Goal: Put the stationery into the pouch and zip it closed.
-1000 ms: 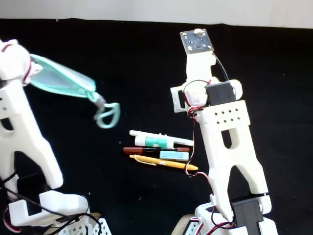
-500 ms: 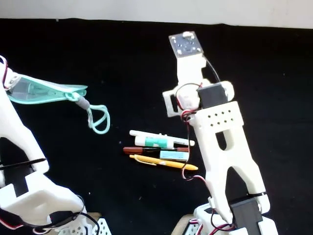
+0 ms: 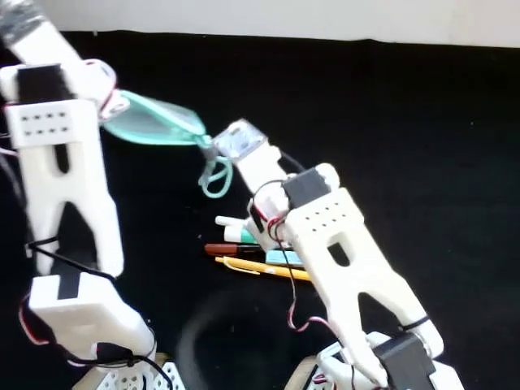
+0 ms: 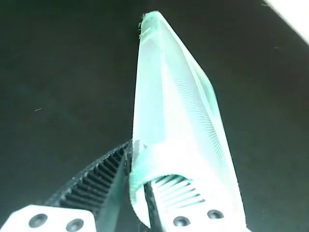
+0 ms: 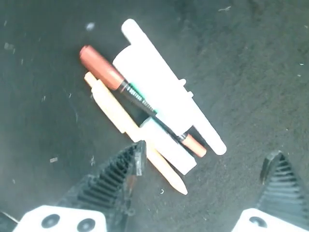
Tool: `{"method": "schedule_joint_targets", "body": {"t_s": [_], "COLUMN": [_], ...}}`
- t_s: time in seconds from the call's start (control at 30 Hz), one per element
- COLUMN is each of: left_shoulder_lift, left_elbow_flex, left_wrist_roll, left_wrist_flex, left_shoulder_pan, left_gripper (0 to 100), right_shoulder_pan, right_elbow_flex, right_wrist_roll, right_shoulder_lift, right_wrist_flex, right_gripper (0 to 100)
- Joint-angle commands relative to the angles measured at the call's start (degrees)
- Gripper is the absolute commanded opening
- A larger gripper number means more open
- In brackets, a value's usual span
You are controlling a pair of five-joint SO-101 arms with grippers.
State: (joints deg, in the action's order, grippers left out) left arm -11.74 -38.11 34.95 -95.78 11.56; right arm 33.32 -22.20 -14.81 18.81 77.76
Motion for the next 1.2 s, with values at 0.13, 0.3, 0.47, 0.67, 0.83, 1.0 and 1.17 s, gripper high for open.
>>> {"method": "schedule_joint_targets", "body": {"t_s": [0.13,0.3,0.47,0.67,0.83,1.0,1.17], "left_shoulder_lift": [1.10,1.01,1.01,1.01,1.01,1.01,1.19], "left_elbow_flex": [-1.54,-1.36,-1.36,-1.36,-1.36,-1.36,-1.36], "left_wrist_roll": [0.79,3.16,2.99,0.44,-2.90,-3.52,-3.52], "left_wrist_flex": [4.66,4.57,4.57,1.23,-1.14,-2.64,-4.04], "left_shoulder_pan": [-3.38,-3.38,-3.12,-3.30,-3.03,-3.12,-3.12], "left_gripper": [1,1,1,1,1,1,1], "right_shoulder_pan": [-1.36,4.35,12.53,9.27,6.99,6.11,6.20], "right_elbow_flex": [-9.80,-11.65,-11.12,-10.95,-10.07,-10.24,-10.68], "right_wrist_roll": [-2.20,6.77,17.14,18.02,17.41,12.22,12.04], "right_shoulder_lift": [5.41,7.87,8.57,8.84,12.09,13.32,12.88], "right_wrist_flex": [-6.37,-10.77,-14.55,-23.08,-25.71,-26.07,-32.66], "right_gripper": [36.8,36.8,35.4,32.3,32.4,32.4,32.4]}}
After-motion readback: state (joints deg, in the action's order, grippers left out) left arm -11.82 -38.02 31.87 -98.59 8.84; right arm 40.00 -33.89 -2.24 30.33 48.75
